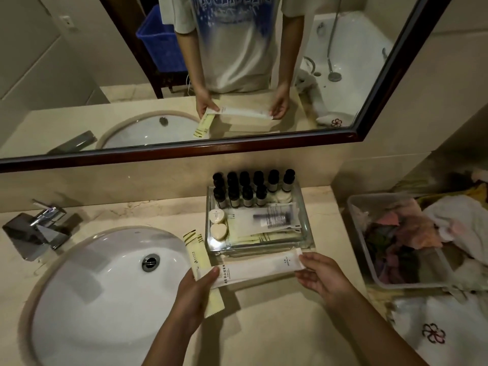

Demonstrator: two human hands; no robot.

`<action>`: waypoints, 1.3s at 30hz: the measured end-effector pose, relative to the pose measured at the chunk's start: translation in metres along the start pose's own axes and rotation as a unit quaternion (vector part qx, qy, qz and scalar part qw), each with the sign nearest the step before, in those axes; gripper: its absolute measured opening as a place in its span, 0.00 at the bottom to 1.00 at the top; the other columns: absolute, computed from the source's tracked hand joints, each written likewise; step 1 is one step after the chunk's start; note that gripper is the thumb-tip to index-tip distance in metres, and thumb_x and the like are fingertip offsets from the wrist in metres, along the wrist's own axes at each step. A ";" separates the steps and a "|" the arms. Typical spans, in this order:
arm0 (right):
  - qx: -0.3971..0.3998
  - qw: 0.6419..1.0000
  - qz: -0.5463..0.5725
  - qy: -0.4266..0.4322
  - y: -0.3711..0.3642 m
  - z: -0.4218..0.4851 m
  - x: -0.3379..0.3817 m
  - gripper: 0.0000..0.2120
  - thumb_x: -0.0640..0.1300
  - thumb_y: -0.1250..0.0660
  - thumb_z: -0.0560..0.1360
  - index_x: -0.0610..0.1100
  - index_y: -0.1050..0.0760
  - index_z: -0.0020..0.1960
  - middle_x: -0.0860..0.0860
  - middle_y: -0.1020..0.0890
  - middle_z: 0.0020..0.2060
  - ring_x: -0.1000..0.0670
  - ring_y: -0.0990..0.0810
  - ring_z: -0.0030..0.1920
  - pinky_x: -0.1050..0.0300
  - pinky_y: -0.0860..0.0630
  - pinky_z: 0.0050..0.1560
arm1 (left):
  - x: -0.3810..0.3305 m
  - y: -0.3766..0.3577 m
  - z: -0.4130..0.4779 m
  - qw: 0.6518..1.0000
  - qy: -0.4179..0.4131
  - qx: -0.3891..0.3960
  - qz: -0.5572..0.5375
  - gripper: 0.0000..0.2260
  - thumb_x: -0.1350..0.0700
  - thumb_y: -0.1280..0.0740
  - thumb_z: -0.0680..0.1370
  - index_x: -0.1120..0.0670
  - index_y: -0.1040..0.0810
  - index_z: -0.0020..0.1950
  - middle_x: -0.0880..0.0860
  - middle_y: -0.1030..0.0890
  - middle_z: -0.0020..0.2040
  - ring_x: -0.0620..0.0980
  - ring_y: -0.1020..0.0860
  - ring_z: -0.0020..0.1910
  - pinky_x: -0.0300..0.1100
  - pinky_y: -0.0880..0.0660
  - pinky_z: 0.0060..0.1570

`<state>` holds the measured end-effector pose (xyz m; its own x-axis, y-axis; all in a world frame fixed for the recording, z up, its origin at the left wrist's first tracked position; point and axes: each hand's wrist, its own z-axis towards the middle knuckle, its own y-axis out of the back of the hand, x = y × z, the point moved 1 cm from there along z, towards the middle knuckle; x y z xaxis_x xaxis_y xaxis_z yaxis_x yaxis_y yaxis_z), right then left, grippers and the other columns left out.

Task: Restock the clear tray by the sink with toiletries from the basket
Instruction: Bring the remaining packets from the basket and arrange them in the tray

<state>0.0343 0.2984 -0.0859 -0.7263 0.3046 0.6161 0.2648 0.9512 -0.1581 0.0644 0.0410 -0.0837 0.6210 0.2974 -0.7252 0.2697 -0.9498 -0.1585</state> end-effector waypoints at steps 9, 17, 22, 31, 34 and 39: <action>-0.006 0.999 0.007 0.043 -0.006 0.003 0.011 0.01 0.36 0.36 0.76 0.39 0.26 0.46 0.42 0.19 0.42 0.46 0.21 0.38 0.55 0.23 0.42 | -0.023 -0.010 0.016 0.998 -0.042 -0.028 -0.030 0.13 0.62 0.32 0.74 0.59 0.24 0.59 0.61 0.17 0.52 0.62 0.20 0.52 0.59 0.25 0.57; -0.028 0.998 0.001 0.048 -0.013 0.021 0.016 0.02 0.37 0.37 0.77 0.39 0.27 0.50 0.39 0.19 0.46 0.45 0.18 0.41 0.59 0.19 0.36 | -0.016 -0.012 0.028 0.986 -0.041 -0.134 -0.090 0.14 0.61 0.32 0.76 0.60 0.25 0.61 0.58 0.19 0.53 0.57 0.20 0.50 0.49 0.24 0.50; -0.037 0.999 -0.006 0.037 -0.006 0.025 0.016 0.08 0.37 0.37 0.77 0.37 0.28 0.56 0.38 0.19 0.47 0.45 0.18 0.40 0.59 0.18 0.36 | -0.012 -0.013 0.030 0.987 -0.034 -0.150 -0.040 0.14 0.61 0.32 0.76 0.60 0.25 0.61 0.58 0.20 0.53 0.57 0.21 0.51 0.50 0.25 0.54; -0.064 0.998 0.010 0.002 0.004 0.027 0.008 0.11 0.37 0.37 0.78 0.37 0.30 0.59 0.37 0.19 0.49 0.44 0.18 0.42 0.57 0.19 0.39 | 0.001 -0.017 0.030 0.989 -0.009 -0.144 -0.012 0.12 0.62 0.34 0.77 0.60 0.26 0.60 0.60 0.20 0.54 0.58 0.21 0.51 0.50 0.24 0.52; -0.069 0.997 0.013 -0.017 0.004 0.032 -0.004 0.11 0.36 0.38 0.78 0.36 0.29 0.59 0.38 0.19 0.46 0.45 0.19 0.39 0.59 0.20 0.33 | 0.003 -0.013 0.033 0.988 -0.016 -0.154 0.003 0.10 0.62 0.33 0.76 0.59 0.26 0.58 0.59 0.20 0.54 0.57 0.21 0.50 0.50 0.24 0.51; -0.099 0.995 -0.014 -0.028 0.002 0.038 -0.019 0.05 0.34 0.37 0.77 0.38 0.27 0.53 0.40 0.20 0.38 0.53 0.19 0.24 0.62 0.22 0.26 | 0.009 -0.006 0.034 0.983 -0.039 -0.168 0.057 0.15 0.59 0.33 0.77 0.59 0.27 0.62 0.59 0.22 0.57 0.57 0.23 0.52 0.51 0.24 0.53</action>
<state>0.0245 0.2967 -0.1275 -0.7684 0.2854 0.5729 0.3596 0.9330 0.0175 0.0430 0.0455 -0.1120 0.6061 0.1706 -0.7768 0.4386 -0.8865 0.1475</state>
